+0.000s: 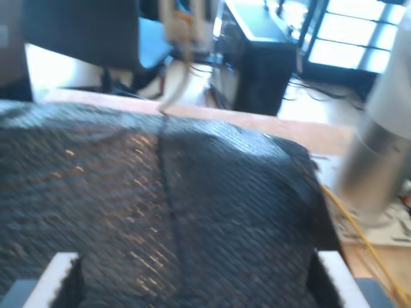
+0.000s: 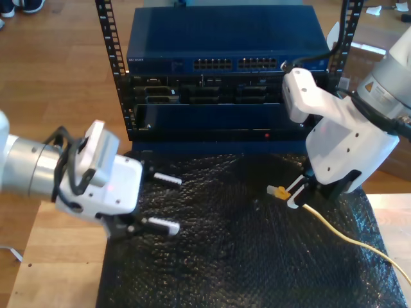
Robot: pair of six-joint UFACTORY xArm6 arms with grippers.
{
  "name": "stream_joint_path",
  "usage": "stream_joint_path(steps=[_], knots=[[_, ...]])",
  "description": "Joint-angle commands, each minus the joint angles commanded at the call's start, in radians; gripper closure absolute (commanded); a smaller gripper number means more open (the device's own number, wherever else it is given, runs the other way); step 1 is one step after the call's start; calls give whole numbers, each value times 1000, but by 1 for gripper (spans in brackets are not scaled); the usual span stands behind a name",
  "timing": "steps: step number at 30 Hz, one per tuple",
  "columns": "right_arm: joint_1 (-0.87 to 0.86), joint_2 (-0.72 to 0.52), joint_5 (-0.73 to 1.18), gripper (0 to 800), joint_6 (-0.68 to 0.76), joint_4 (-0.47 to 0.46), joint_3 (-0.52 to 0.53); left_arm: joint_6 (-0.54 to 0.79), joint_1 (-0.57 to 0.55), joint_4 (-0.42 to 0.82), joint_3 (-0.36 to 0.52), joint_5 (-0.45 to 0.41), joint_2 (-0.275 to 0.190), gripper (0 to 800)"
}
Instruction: Grab the cable and plug it in
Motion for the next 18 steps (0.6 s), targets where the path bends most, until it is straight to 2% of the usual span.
stream_joint_path(steps=[8,18], knots=[[6,-11,-6,797,8,3,-12,-41,-170,-2,-23,-87,14,0],[64,-3,-41,797,9,21,-11,-43,-281,-5,-52,-92,18,1]])
